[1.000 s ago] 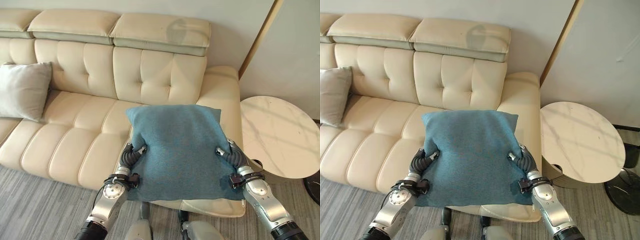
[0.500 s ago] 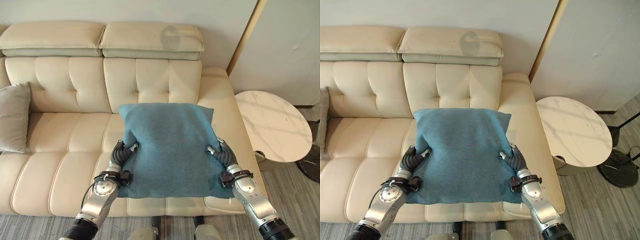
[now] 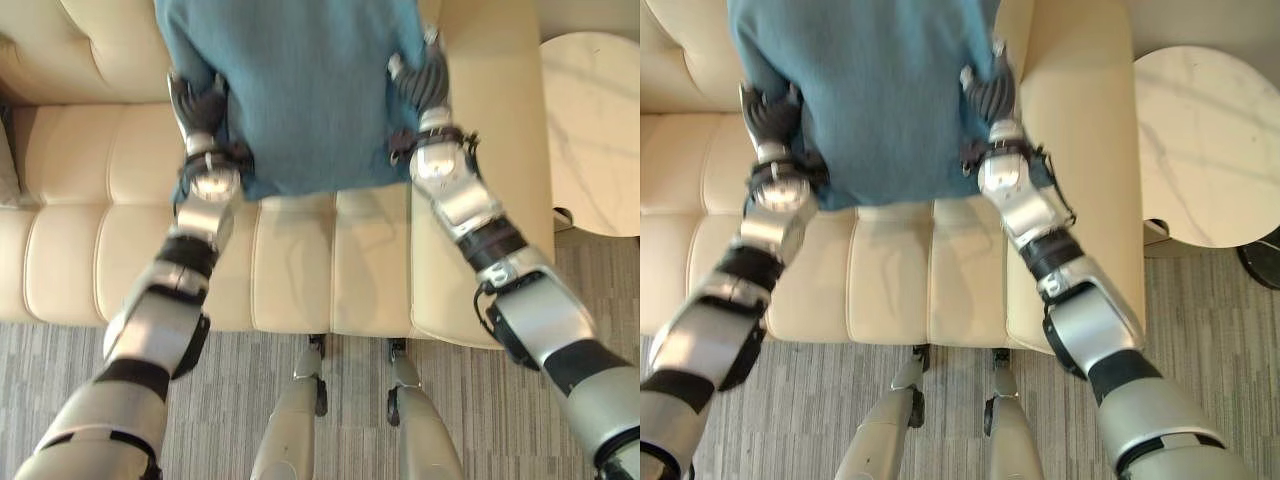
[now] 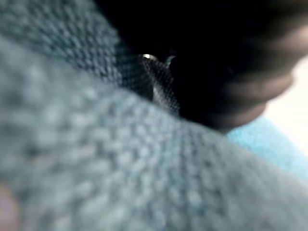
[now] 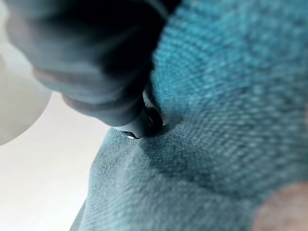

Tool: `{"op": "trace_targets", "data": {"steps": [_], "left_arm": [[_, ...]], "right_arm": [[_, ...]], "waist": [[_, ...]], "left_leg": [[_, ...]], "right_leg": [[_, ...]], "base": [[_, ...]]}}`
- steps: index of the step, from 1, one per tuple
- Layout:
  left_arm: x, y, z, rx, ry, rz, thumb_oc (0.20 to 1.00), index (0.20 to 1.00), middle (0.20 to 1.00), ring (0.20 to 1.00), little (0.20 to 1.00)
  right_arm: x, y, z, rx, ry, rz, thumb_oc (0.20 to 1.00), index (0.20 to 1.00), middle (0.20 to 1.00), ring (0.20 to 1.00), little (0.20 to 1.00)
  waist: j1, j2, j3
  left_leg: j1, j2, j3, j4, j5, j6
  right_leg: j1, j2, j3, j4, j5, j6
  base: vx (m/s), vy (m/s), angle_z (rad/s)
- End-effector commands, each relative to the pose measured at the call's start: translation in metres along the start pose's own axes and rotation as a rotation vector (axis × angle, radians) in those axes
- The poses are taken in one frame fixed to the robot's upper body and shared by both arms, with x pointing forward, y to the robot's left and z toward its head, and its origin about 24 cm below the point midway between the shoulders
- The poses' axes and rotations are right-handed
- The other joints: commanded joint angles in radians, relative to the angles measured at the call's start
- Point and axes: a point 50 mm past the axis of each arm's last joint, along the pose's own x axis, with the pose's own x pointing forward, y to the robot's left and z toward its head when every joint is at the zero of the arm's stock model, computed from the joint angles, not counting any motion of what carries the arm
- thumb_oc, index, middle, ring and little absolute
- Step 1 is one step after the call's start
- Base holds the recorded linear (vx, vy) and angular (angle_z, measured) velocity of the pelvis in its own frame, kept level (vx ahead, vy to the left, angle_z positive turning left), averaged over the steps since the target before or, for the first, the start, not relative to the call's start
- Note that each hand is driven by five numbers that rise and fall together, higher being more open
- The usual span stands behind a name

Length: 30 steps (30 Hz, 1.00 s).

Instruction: Pick up all the scattered cushions and arrange them neatly on the sofa.

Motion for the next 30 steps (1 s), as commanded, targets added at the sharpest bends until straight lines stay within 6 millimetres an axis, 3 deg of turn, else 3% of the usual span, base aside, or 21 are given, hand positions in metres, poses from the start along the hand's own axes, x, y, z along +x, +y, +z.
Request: {"op": "trace_targets", "data": {"steps": [1, 2, 3, 4, 5, 6, 8, 10, 14, 15, 17, 19, 23, 26, 30], "left_arm": [[0.019, -0.043, 0.119, -0.086, -0.403, -0.135, 0.269, 0.269, 0.269, 0.269, 0.269], [0.025, -0.042, 0.13, -0.064, -0.42, -0.116, 0.74, 0.74, 0.74, 0.74, 0.74], [0.03, -0.043, 0.136, -0.031, -0.419, -0.11, 1.0, 1.0, 1.0, 1.0, 1.0], [0.033, -0.043, 0.14, -0.016, -0.416, -0.104, 1.0, 1.0, 1.0, 1.0, 1.0], [0.036, -0.041, 0.144, 0.004, -0.414, -0.095, 1.0, 1.0, 1.0, 1.0, 1.0], [0.039, -0.039, 0.145, 0.018, -0.408, -0.092, 1.0, 1.0, 1.0, 1.0, 1.0], [0.044, -0.033, 0.147, 0.053, -0.402, -0.087, 1.0, 1.0, 1.0, 1.0, 1.0], [0.048, -0.025, 0.139, 0.103, -0.379, -0.098, 1.0, 1.0, 1.0, 1.0, 1.0], [0.051, -0.008, 0.093, 0.181, -0.228, -0.135, 1.0, 1.0, 1.0, 1.0, 1.0], [0.051, -0.008, 0.093, 0.181, -0.228, -0.136, 1.0, 1.0, 1.0, 1.0, 1.0], [0.049, 0.004, 0.065, 0.184, -0.131, -0.134, 1.0, 1.0, 1.0, 1.0, 1.0], [0.04, 0.026, 0.022, 0.156, 0.008, -0.111, 1.0, 1.0, 1.0, 1.0, 1.0], [0.033, 0.041, 0.014, 0.156, -0.039, -0.118, 1.0, 1.0, 1.0, 1.0, 1.0], [0.016, 0.045, 0.013, 0.111, -0.125, -0.17, 1.0, 1.0, 1.0, 1.0, 1.0], [-0.033, 0.072, -0.026, 0.047, -0.075, -0.227, 1.0, 1.0, 1.0, 1.0, 1.0]], "right_arm": [[0.015, 0.031, 0.098, 0.067, -0.352, 0.088, 0.2, 0.2, 0.2, 0.2, 0.2], [0.025, 0.02, 0.101, 0.038, -0.349, 0.049, 0.2, 0.2, 0.2, 0.2, 0.2], [0.034, 0.007, 0.106, 0.008, -0.358, 0.007, 0.432, 0.432, 0.432, 0.432, 0.432], [0.04, -0.002, 0.106, 0.012, -0.346, -0.026, 0.533, 0.533, 0.533, 0.533, 0.533], [0.045, -0.017, 0.107, 0.066, -0.329, -0.091, 0.868, 0.868, 0.868, 0.868, 0.868], [0.049, -0.029, 0.103, 0.113, -0.3, -0.133, 1.0, 1.0, 1.0, 1.0, 1.0], [0.053, -0.05, 0.096, 0.146, -0.27, -0.193, 1.0, 1.0, 1.0, 1.0, 1.0], [0.053, -0.053, 0.083, 0.131, -0.231, -0.166, 1.0, 1.0, 1.0, 1.0, 1.0], [0.046, -0.045, 0.041, 0.077, -0.083, -0.033, 1.0, 1.0, 1.0, 1.0, 1.0], [0.046, -0.044, 0.041, 0.078, -0.082, -0.032, 1.0, 1.0, 1.0, 1.0, 1.0], [0.039, -0.037, 0.023, 0.1, -0.017, 0.022, 1.0, 1.0, 1.0, 1.0, 1.0], [0.027, -0.031, 0.002, 0.147, 0.048, 0.056, 1.0, 1.0, 1.0, 1.0, 1.0], [0.018, -0.04, -0.005, 0.131, 0.005, 0.073, 1.0, 1.0, 1.0, 1.0, 1.0], [0.004, -0.054, -0.007, 0.084, -0.07, 0.103, 1.0, 1.0, 1.0, 1.0, 1.0], [-0.042, -0.082, -0.031, 0.014, -0.117, 0.16, 1.0, 1.0, 1.0, 1.0, 1.0]], "waist": [[0.028, -0.007, 0.02], [0.031, -0.001, 0.026], [0.033, 0.005, 0.033], [0.033, 0.008, 0.039], [0.035, 0.016, 0.048], [0.037, 0.02, 0.052], [0.037, 0.031, 0.062], [0.032, 0.034, 0.069], [0.024, 0.018, 0.073], [0.024, 0.018, 0.071], [0.014, 0.008, 0.075], [-0.001, -0.01, 0.084], [-0.004, -0.016, 0.087], [-0.002, -0.018, 0.087], [-0.006, -0.031, 0.077]], "left_leg": [[0.009, -0.022, -0.069, 0.078, -0.143, -0.061], [-0.001, -0.024, -0.078, 0.07, -0.136, -0.062], [-0.013, -0.027, -0.09, 0.064, -0.127, -0.065], [-0.021, -0.028, -0.097, 0.057, -0.122, -0.066], [-0.034, -0.032, -0.104, 0.054, -0.116, -0.068], [-0.046, -0.035, -0.114, 0.05, -0.111, -0.069], [-0.072, -0.045, -0.128, 0.052, -0.107, -0.069], [-0.094, -0.05, -0.134, 0.057, -0.106, -0.068], [-0.114, -0.047, -0.133, 0.065, -0.102, -0.071], [-0.114, -0.047, -0.133, 0.065, -0.102, -0.071], [-0.115, -0.041, -0.131, 0.067, -0.099, -0.074], [-0.112, -0.033, -0.125, 0.065, -0.101, -0.077], [-0.098, -0.027, -0.122, 0.07, -0.1, -0.078], [-0.062, -0.025, -0.118, 0.067, -0.105, -0.08], [0.018, -0.022, -0.106, 0.065, -0.124, -0.081]], "right_leg": [[-0.017, -0.063, 0.018, 0.179, -0.181, 0.075], [-0.031, -0.064, 0.012, 0.187, -0.183, 0.078], [-0.042, -0.065, 0.005, 0.192, -0.188, 0.08], [-0.051, -0.066, 0.001, 0.196, -0.192, 0.082], [-0.063, -0.067, -0.004, 0.202, -0.196, 0.082], [-0.076, -0.067, -0.006, 0.211, -0.202, 0.081], [-0.097, -0.065, -0.006, 0.225, -0.214, 0.078], [-0.118, -0.063, -0.001, 0.235, -0.218, 0.076], [-0.137, -0.056, 0.005, 0.241, -0.222, 0.073], [-0.138, -0.057, 0.005, 0.241, -0.222, 0.073], [-0.138, -0.055, 0.006, 0.241, -0.219, 0.072], [-0.143, -0.047, 0.014, 0.246, -0.218, 0.069], [-0.13, -0.038, 0.025, 0.238, -0.212, 0.067], [-0.093, -0.037, 0.027, 0.23, -0.214, 0.065], [-0.017, -0.037, 0.018, 0.225, -0.223, 0.062]], "base": [[-0.04, -0.063, 0.23], [-0.02, -0.036, 0.29], [-0.02, -0.047, 0.34], [-0.02, -0.057, 0.34], [-0.02, -0.051, 0.26], [-0.01, -0.045, 0.28], [0.0, -0.037, 0.36], [0.0, -0.015, 0.2], [0.01, -0.014, 0.12], [0.01, -0.02, 0.09], [0.0, -0.007, 0.08], [-0.01, 0.002, 0.15], [-0.02, 0.003, -0.13], [-0.01, 0.004, -0.04], [0.02, 0.015, -0.07]]}}
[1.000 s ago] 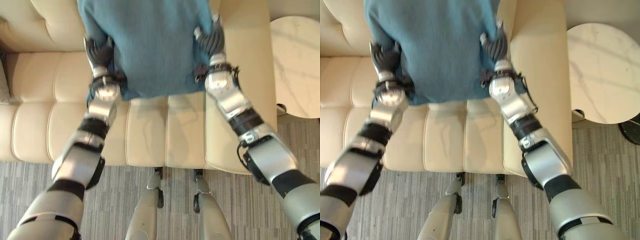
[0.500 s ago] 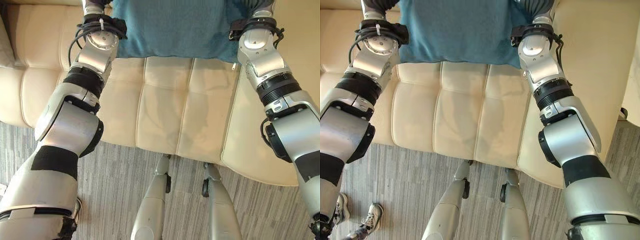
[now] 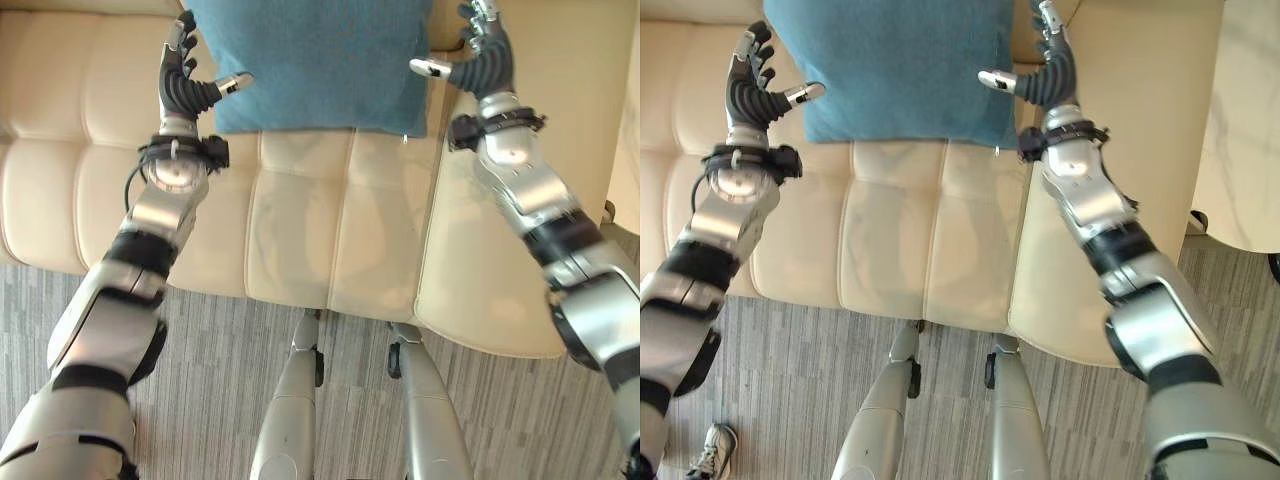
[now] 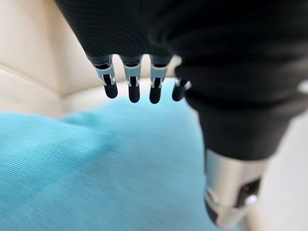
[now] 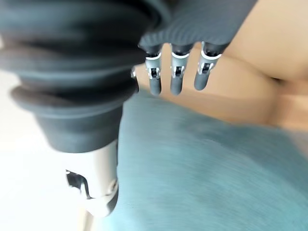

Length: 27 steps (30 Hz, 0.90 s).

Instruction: Pick up all the scattered cushions and arrange them neatly on the sofa.

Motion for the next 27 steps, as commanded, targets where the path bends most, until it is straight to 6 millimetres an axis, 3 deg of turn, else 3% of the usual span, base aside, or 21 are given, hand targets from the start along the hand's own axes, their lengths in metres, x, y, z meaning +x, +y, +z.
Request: {"op": "trace_targets", "data": {"steps": [1, 4, 5, 6, 12, 13, 14, 15, 19, 22, 24, 27], "left_arm": [[-0.013, 0.029, -0.011, -0.006, -0.005, 0.076, 1.0, 1.0, 1.0, 1.0, 1.0], [-0.079, 0.032, -0.058, -0.021, 0.186, 0.024, 1.0, 1.0, 1.0, 1.0, 1.0], [-0.124, 0.036, -0.084, -0.01, 0.332, -0.013, 1.0, 1.0, 1.0, 1.0, 1.0], [-0.125, 0.036, -0.084, -0.009, 0.333, -0.014, 1.0, 1.0, 1.0, 1.0, 1.0], [-0.264, 0.04, -0.142, 0.051, 0.839, -0.065, 1.0, 1.0, 1.0, 1.0, 1.0], [-0.299, 0.035, -0.152, 0.059, 0.973, -0.09, 1.0, 1.0, 1.0, 1.0, 1.0], [-0.314, 0.033, -0.154, 0.06, 1.025, -0.1, 1.0, 1.0, 1.0, 1.0, 1.0], [-0.314, 0.033, -0.154, 0.061, 1.025, -0.1, 1.0, 1.0, 1.0, 1.0, 1.0], [-0.351, 0.03, -0.16, 0.076, 1.166, -0.115, 1.0, 1.0, 1.0, 1.0, 1.0], [-0.347, 0.031, -0.161, 0.093, 1.157, -0.121, 1.0, 1.0, 1.0, 1.0, 1.0], [-0.338, 0.03, -0.161, 0.101, 1.129, -0.136, 1.0, 1.0, 1.0, 1.0, 1.0], [-0.332, 0.034, -0.162, 0.132, 1.121, -0.142, 1.0, 1.0, 1.0, 1.0, 1.0]], "right_arm": [[-0.02, -0.012, -0.001, -0.054, -0.083, 0.031, 1.0, 1.0, 1.0, 1.0, 1.0], [-0.084, -0.022, -0.039, -0.043, 0.059, 0.088, 1.0, 1.0, 1.0, 1.0, 1.0], [-0.123, -0.023, -0.059, -0.039, 0.173, 0.143, 1.0, 1.0, 1.0, 1.0, 1.0], [-0.124, -0.023, -0.059, -0.039, 0.174, 0.143, 1.0, 1.0, 1.0, 1.0, 1.0], [-0.243, -0.016, -0.117, 0.012, 0.627, 0.232, 1.0, 1.0, 1.0, 1.0, 1.0], [-0.28, -0.013, -0.136, 0.008, 0.803, 0.242, 1.0, 1.0, 1.0, 1.0, 1.0], [-0.3, -0.011, -0.144, 0.017, 0.892, 0.233, 1.0, 1.0, 1.0, 1.0, 1.0], [-0.3, -0.011, -0.145, 0.017, 0.892, 0.234, 1.0, 1.0, 1.0, 1.0, 1.0], [-0.346, -0.004, -0.16, 0.021, 1.099, 0.23, 1.0, 1.0, 1.0, 1.0, 1.0], [-0.351, 0.002, -0.164, 0.02, 1.136, 0.236, 1.0, 1.0, 1.0, 1.0, 1.0], [-0.351, 0.006, -0.164, 0.04, 1.137, 0.222, 1.0, 1.0, 1.0, 1.0, 1.0], [-0.36, 0.006, -0.164, 0.065, 1.168, 0.199, 1.0, 1.0, 1.0, 1.0, 1.0]], "waist": [[0.014, -0.029, -0.015], [0.003, -0.042, -0.029], [-0.005, -0.051, -0.046], [-0.005, -0.05, -0.048], [-0.039, -0.082, -0.122], [-0.049, -0.087, -0.15], [-0.052, -0.088, -0.162], [-0.051, -0.088, -0.16], [-0.063, -0.097, -0.203], [-0.057, -0.098, -0.192], [-0.047, -0.087, -0.177], [-0.036, -0.071, -0.183]], "left_leg": [[0.029, -0.016, 0.012, 0.056, -0.13, -0.04], [0.104, -0.012, 0.02, 0.053, -0.15, -0.034], [0.147, -0.009, 0.027, 0.049, -0.16, -0.028], [0.145, -0.009, 0.026, 0.047, -0.156, -0.028], [0.289, -0.008, 0.069, 0.055, -0.208, 0.003], [0.338, -0.008, 0.081, 0.06, -0.228, 0.013], [0.361, -0.009, 0.089, 0.061, -0.237, 0.018], [0.364, -0.009, 0.09, 0.06, -0.237, 0.018], [0.446, -0.014, 0.13, 0.015, -0.245, 0.032], [0.462, -0.002, 0.16, -0.009, -0.229, 0.038], [0.446, 0.017, 0.157, -0.005, -0.207, 0.039], [0.426, 0.031, 0.143, -0.011, -0.171, 0.038]], "right_leg": [[0.134, -0.039, 0.017, -0.096, -0.05, 0.066], [0.217, -0.047, 0.0, -0.113, -0.052, 0.068], [0.261, -0.051, -0.009, -0.128, -0.045, 0.072], [0.26, -0.051, -0.009, -0.132, -0.041, 0.072], [0.409, -0.06, -0.006, -0.188, -0.022, 0.086], [0.448, -0.061, 0.0, -0.2, -0.017, 0.089], [0.463, -0.061, 0.007, -0.206, -0.011, 0.091], [0.466, -0.061, 0.008, -0.207, -0.011, 0.091], [0.493, -0.064, 0.037, -0.251, 0.043, 0.113], [0.467, -0.056, 0.027, -0.213, 0.058, 0.121], [0.48, -0.044, -0.017, -0.117, -0.003, 0.107], [0.517, 0.003, 0.008, 0.046, -0.093, 0.082]], "base": [[0.03, 0.004, -0.11], [0.05, 0.004, -0.05], [0.05, 0.011, -0.02], [0.04, 0.019, -0.08], [0.05, 0.073, -0.25], [0.09, 0.148, -0.49], [0.05, 0.122, -0.31], [0.04, 0.086, -0.28], [0.0, 0.109, -0.33], [-0.16, 0.036, -0.51], [-0.25, -0.028, -0.47], [-0.2, -0.04, 0.03]]}}
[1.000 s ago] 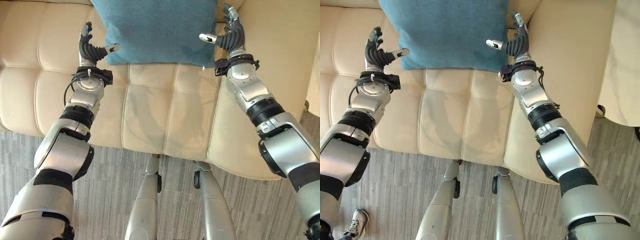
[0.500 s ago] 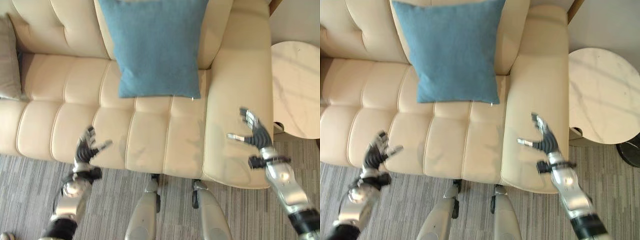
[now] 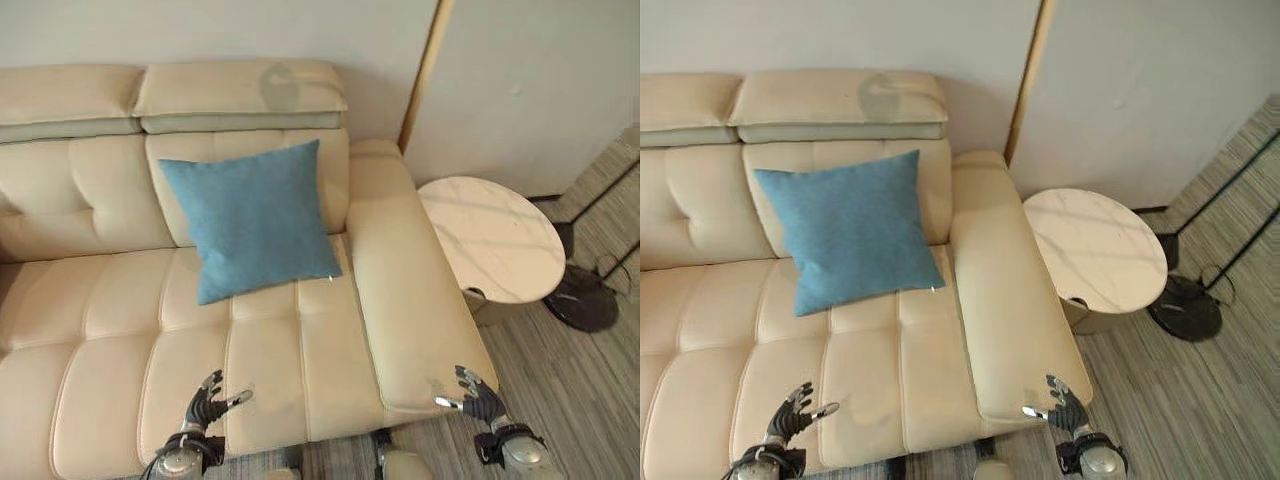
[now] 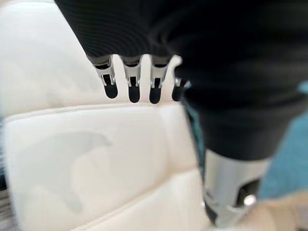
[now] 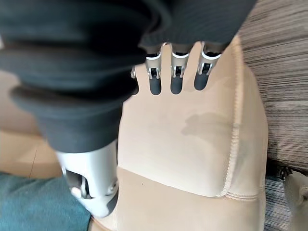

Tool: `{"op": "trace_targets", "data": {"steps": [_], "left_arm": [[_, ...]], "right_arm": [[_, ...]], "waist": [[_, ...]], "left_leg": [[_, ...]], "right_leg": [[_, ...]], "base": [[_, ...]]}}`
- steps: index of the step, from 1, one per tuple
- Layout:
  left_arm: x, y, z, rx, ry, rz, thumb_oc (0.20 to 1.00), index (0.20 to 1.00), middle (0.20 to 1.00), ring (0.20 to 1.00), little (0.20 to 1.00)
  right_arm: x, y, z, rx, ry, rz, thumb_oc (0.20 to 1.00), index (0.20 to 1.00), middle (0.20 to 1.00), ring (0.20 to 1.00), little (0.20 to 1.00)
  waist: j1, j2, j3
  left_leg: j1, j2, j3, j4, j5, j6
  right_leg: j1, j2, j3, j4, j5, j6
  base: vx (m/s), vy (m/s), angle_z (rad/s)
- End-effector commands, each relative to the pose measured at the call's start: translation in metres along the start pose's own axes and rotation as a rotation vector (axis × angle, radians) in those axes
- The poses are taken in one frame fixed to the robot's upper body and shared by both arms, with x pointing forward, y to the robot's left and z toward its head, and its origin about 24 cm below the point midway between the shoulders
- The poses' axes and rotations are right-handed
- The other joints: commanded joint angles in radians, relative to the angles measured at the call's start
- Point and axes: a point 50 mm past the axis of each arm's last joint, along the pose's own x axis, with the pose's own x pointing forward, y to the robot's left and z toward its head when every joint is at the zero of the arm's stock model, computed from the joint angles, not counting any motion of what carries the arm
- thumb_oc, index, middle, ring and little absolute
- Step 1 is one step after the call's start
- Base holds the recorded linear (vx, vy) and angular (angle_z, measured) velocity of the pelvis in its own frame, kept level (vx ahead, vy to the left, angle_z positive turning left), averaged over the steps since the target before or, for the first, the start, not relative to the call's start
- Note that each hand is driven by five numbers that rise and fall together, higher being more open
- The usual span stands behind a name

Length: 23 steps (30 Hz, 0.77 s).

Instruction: Pick up all the scattered cushions and arrange them neatly on the sofa.

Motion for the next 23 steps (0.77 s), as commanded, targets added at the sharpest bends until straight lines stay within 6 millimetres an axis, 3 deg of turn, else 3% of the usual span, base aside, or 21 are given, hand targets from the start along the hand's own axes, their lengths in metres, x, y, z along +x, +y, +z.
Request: {"op": "trace_targets", "data": {"steps": [1, 2, 3, 4, 7, 9, 12, 13, 14, 16, 23], "left_arm": [[0.005, 0.02, 0.02, 0.083, -0.081, 0.042, 1.0, 1.0, 1.0, 1.0, 1.0], [0.002, 0.023, 0.015, 0.076, -0.065, 0.059, 1.0, 1.0, 1.0, 1.0, 1.0], [0.002, 0.023, 0.014, 0.077, -0.065, 0.059, 1.0, 1.0, 1.0, 1.0, 1.0], [0.002, 0.019, 0.012, 0.071, -0.06, 0.067, 1.0, 1.0, 1.0, 1.0, 1.0], [0.003, 0.013, 0.015, 0.068, -0.07, 0.056, 1.0, 1.0, 1.0, 1.0, 1.0], [0.004, 0.009, 0.016, 0.062, -0.077, 0.048, 1.0, 1.0, 1.0, 1.0, 1.0], [0.0, 0.009, 0.012, 0.065, -0.074, 0.033, 1.0, 1.0, 1.0, 1.0, 1.0], [0.0, 0.009, 0.012, 0.065, -0.074, 0.033, 1.0, 1.0, 1.0, 1.0, 1.0], [-0.002, 0.01, 0.01, 0.057, -0.067, 0.037, 1.0, 1.0, 1.0, 1.0, 1.0], [-0.003, 0.012, 0.008, 0.06, -0.065, 0.046, 1.0, 1.0, 1.0, 1.0, 1.0], [-0.005, 0.019, 0.01, 0.083, -0.075, 0.054, 1.0, 1.0, 1.0, 1.0, 1.0]], "right_arm": [[0.011, -0.01, 0.037, 0.002, -0.145, -0.028, 1.0, 1.0, 1.0, 1.0, 1.0], [0.01, -0.006, 0.032, 0.019, -0.134, -0.028, 1.0, 1.0, 1.0, 1.0, 1.0], [0.01, -0.006, 0.032, 0.019, -0.134, -0.027, 1.0, 1.0, 1.0, 1.0, 1.0], [0.01, -0.01, 0.038, 0.036, -0.161, -0.057, 1.0, 1.0, 1.0, 1.0, 1.0], [0.01, -0.017, 0.039, 0.023, -0.164, -0.073, 1.0, 1.0, 1.0, 1.0, 1.0], [0.009, -0.022, 0.041, 0.013, -0.168, -0.088, 1.0, 1.0, 1.0, 1.0, 1.0], [0.004, -0.028, 0.036, 0.002, -0.16, -0.096, 1.0, 1.0, 1.0, 1.0, 1.0], [0.004, -0.028, 0.036, 0.002, -0.16, -0.095, 1.0, 1.0, 1.0, 1.0, 1.0], [0.003, -0.029, 0.034, -0.002, -0.155, -0.091, 1.0, 1.0, 1.0, 1.0, 1.0], [0.001, -0.029, 0.028, 0.005, -0.137, -0.094, 1.0, 1.0, 1.0, 1.0, 1.0], [-0.001, -0.028, 0.022, 0.004, -0.114, -0.091, 1.0, 1.0, 1.0, 1.0, 1.0]], "waist": [[0.038, -0.02, 0.051], [0.077, -0.027, 0.033], [0.075, -0.028, 0.037], [0.083, -0.028, 0.033], [0.079, -0.019, 0.054], [0.068, -0.018, 0.062], [0.048, -0.043, 0.052], [0.047, -0.042, 0.053], [0.039, -0.048, 0.044], [0.03, -0.034, 0.025], [0.031, -0.036, 0.004]], "left_leg": [[-0.034, -0.005, -0.084, 0.011, -0.055, -0.073], [-0.062, 0.003, -0.081, 0.012, -0.02, -0.09], [-0.057, 0.001, -0.083, 0.011, -0.02, -0.09], [-0.142, 0.012, -0.099, -0.003, 0.059, -0.148], [-0.183, 0.017, -0.112, 0.006, 0.086, -0.176], [-0.187, 0.005, -0.125, 0.031, 0.051, -0.165], [-0.148, -0.021, -0.144, 0.136, -0.057, -0.134], [-0.148, -0.02, -0.145, 0.14, -0.061, -0.134], [-0.108, -0.029, -0.166, 0.163, -0.112, -0.132], [-0.053, -0.025, -0.181, 0.101, -0.106, -0.125], [-0.005, -0.026, -0.174, 0.047, -0.104, -0.114]], "right_leg": [[0.071, 0.009, 0.02, 0.14, -0.144, -0.023], [0.171, 0.038, -0.022, 0.121, -0.223, -0.058], [0.177, 0.036, -0.025, 0.119, -0.224, -0.058], [0.203, 0.112, 0.012, -0.053, -0.266, -0.115], [0.188, 0.121, 0.0, -0.084, -0.247, -0.125], [0.169, 0.107, -0.021, -0.096, -0.227, -0.12], [0.138, 0.068, -0.034, -0.102, -0.187, -0.113], [0.139, 0.068, -0.034, -0.102, -0.188, -0.113], [0.132, 0.058, -0.029, -0.104, -0.178, -0.113], [0.14, 0.068, -0.033, -0.118, -0.174, -0.111], [0.162, 0.059, -0.038, -0.129, -0.165, -0.102]], "base": [[-0.24, -0.213, 0.29], [-0.18, -0.185, 0.12], [-0.46, -0.42, -0.11], [-0.36, -0.285, 0.12], [-0.26, -0.136, 0.62], [-0.26, -0.025, 0.27], [-0.18, 0.004, 0.05], [-0.09, 0.019, 0.18], [-0.04, 0.045, 0.26], [0.01, 0.067, 0.08], [0.02, 0.059, 0.0]]}}
